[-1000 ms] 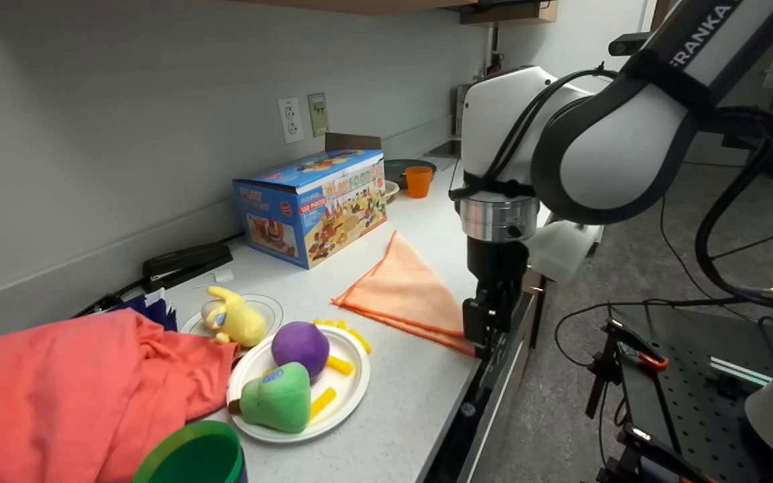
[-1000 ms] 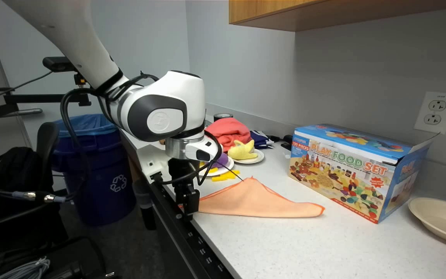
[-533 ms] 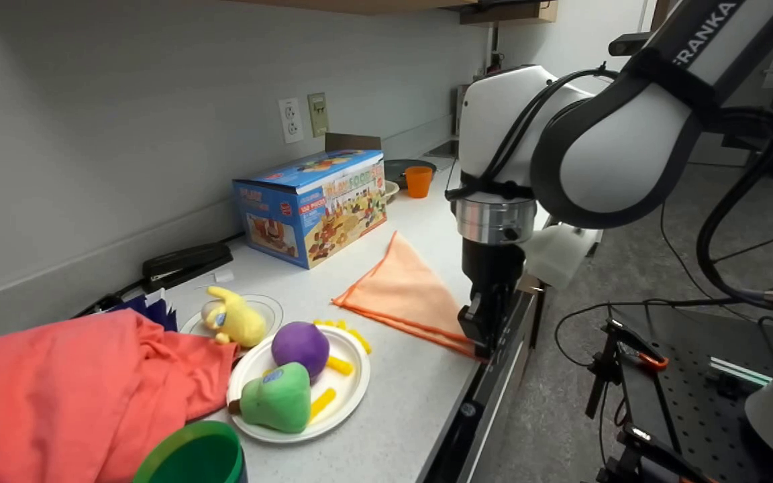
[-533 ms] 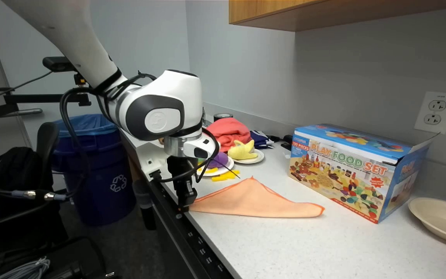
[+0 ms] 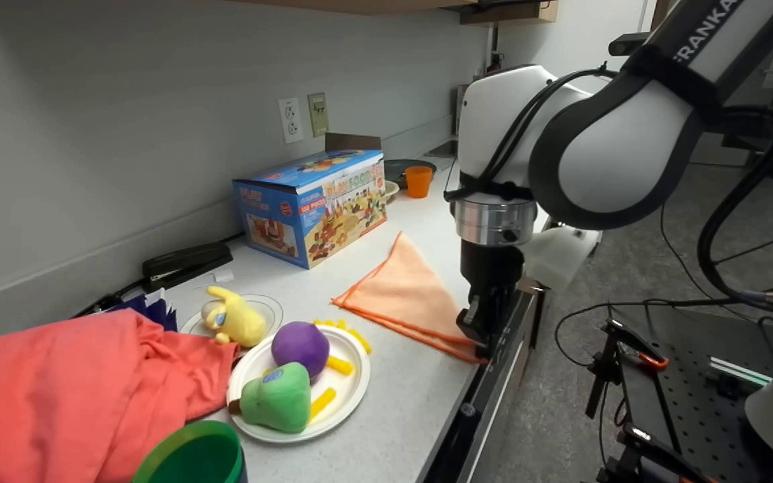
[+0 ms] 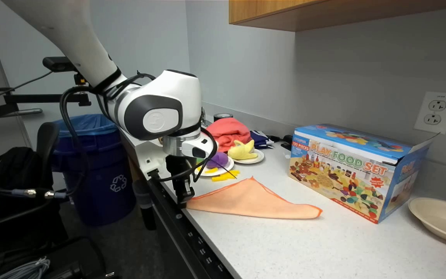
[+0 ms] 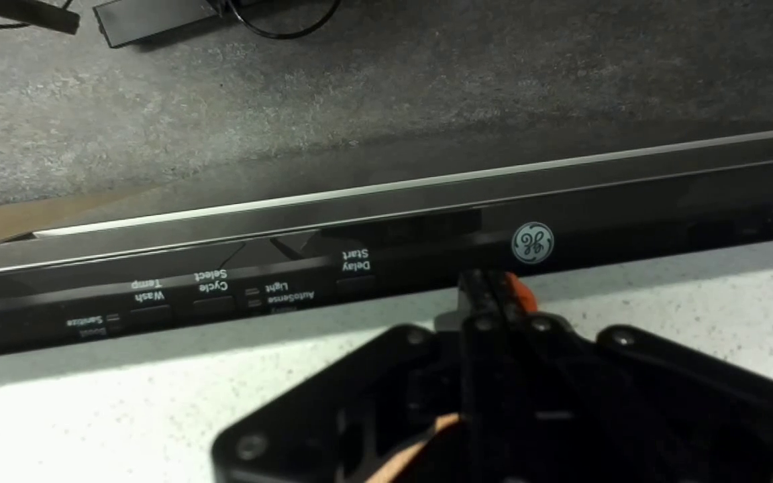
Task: Fold the peach towel into a triangle thrice
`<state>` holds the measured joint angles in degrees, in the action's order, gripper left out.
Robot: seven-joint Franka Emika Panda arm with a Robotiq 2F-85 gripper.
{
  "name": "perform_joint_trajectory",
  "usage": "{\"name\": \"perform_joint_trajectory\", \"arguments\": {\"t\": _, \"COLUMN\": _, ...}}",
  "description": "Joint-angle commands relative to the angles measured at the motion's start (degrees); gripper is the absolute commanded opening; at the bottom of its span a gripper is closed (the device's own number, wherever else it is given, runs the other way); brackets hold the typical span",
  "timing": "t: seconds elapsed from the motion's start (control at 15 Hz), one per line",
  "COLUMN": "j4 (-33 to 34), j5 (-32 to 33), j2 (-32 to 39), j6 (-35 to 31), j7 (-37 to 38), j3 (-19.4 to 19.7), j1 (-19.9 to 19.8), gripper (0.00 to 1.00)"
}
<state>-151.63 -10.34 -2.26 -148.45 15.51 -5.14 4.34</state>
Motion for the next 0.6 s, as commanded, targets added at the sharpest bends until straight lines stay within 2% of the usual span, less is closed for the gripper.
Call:
{"name": "perform_joint_trajectory", "arguments": {"t": 0.0, "j4": -1.0, "j5": -1.0, "j2": -3.2, "j6": 2.9, "j7": 0.3, "j3": 0.0, "j1": 0.2, "gripper": 0.0}}
{"name": "perform_joint_trajectory", "arguments": {"t": 0.33, "j4": 0.3, "j5": -0.1, "j2": -7.6, "j6": 8.2, "j7": -0.1, "j3": 1.5, "j1": -1.2, "gripper": 0.0}}
{"name": "perform_joint_trajectory", "arguments": {"t": 0.53, "j4": 2.7, "j5": 1.7, "j2": -9.0, "j6": 8.3, "j7": 0.3, "j3": 2.8, "j1": -3.0, "gripper": 0.0}}
